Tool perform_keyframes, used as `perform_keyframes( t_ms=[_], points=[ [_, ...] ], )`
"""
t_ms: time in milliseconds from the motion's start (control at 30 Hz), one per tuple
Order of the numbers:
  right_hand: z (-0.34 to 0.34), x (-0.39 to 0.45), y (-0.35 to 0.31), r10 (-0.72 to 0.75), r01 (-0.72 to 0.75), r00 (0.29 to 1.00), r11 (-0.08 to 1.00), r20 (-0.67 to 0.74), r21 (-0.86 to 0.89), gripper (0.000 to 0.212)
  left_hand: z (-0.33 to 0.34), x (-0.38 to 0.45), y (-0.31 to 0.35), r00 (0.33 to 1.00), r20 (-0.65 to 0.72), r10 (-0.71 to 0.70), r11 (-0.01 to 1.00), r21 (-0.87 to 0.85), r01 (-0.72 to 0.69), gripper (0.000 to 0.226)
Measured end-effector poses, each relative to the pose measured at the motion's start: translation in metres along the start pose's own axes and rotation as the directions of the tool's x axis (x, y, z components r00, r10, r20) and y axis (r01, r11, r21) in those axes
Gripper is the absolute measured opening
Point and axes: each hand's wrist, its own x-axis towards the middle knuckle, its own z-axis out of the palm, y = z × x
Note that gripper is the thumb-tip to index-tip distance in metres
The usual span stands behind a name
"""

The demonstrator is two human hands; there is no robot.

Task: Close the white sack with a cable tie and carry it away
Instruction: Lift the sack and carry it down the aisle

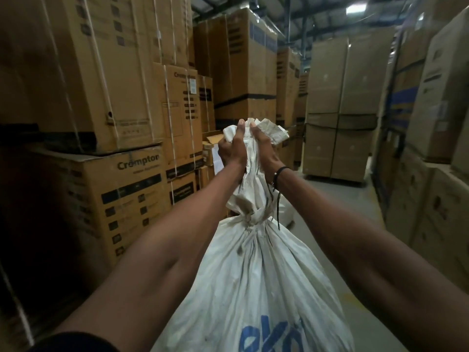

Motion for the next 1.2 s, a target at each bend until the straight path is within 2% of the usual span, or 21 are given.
perform_keyframes(
  t_ms=[100, 167, 267, 333, 467, 533, 600, 733, 933, 1100, 1200],
  points=[
    [-0.035, 0.031, 0.001, -0.022, 0.022, 1.0, 1.0, -0.021, 0.011, 0.027, 0.039, 0.021, -0.02, 0.998, 0.053, -0.017, 1.0, -0.009, 0.018, 0.064],
    [-0.059, 0.055, 0.007, -0.02, 0.02, 0.999, 1.0, -0.038, -0.004, 0.025, 0.066, 0.036, -0.036, 0.995, 0.088, -0.035, 0.998, -0.048, 0.039, 0.058],
    [-0.095, 0.093, 0.023, -0.023, 0.022, 0.995, 1.0, -0.097, -0.016, 0.047, 0.111, 0.059, -0.064, 0.991, 0.129, -0.036, 0.994, -0.097, 0.049, 0.035],
    [-0.123, 0.126, 0.037, -0.012, 0.005, 0.991, 0.999, -0.131, -0.054, 0.062, 0.143, 0.074, -0.083, 0.99, 0.136, -0.039, 0.991, -0.124, 0.056, 0.04],
    [-0.185, 0.189, 0.055, -0.033, 0.006, 0.979, 0.991, -0.199, -0.136, 0.065, 0.211, 0.113, -0.121, 0.983, 0.167, -0.075, 0.988, -0.125, 0.096, 0.064],
    [-0.214, 0.216, 0.06, -0.039, 0.01, 0.974, 0.991, -0.222, -0.131, 0.068, 0.244, 0.13, -0.136, 0.974, 0.213, -0.081, 0.989, -0.105, 0.106, 0.056],
    [-0.241, 0.245, 0.065, -0.039, 0.007, 0.969, 0.991, -0.243, -0.131, 0.071, 0.275, 0.147, -0.148, 0.968, 0.237, -0.083, 0.987, -0.117, 0.114, 0.036],
    [-0.29, 0.31, 0.089, -0.025, -0.011, 0.964, 0.991, -0.266, -0.135, 0.083, 0.33, 0.179, -0.172, 0.961, 0.262, -0.094, 0.987, -0.104, 0.125, 0.035],
    [-0.342, 0.394, 0.133, -0.013, -0.03, 0.964, 0.987, -0.264, -0.159, 0.064, 0.398, 0.244, -0.232, 0.97, 0.214, -0.113, 0.987, -0.092, 0.135, 0.033],
    [-0.392, 0.498, 0.198, 0.107, -0.138, 0.977, 0.976, -0.185, -0.167, 0.088, 0.459, 0.316, -0.291, 0.987, 0.114, -0.109, 0.989, -0.084, 0.119, 0.034],
    [-0.412, 0.56, 0.225, 0.169, -0.197, 0.974, 0.962, -0.152, -0.191, 0.094, 0.496, 0.356, -0.317, 0.992, 0.06, -0.114, 0.988, -0.097, 0.12, 0.036]
  ],
)
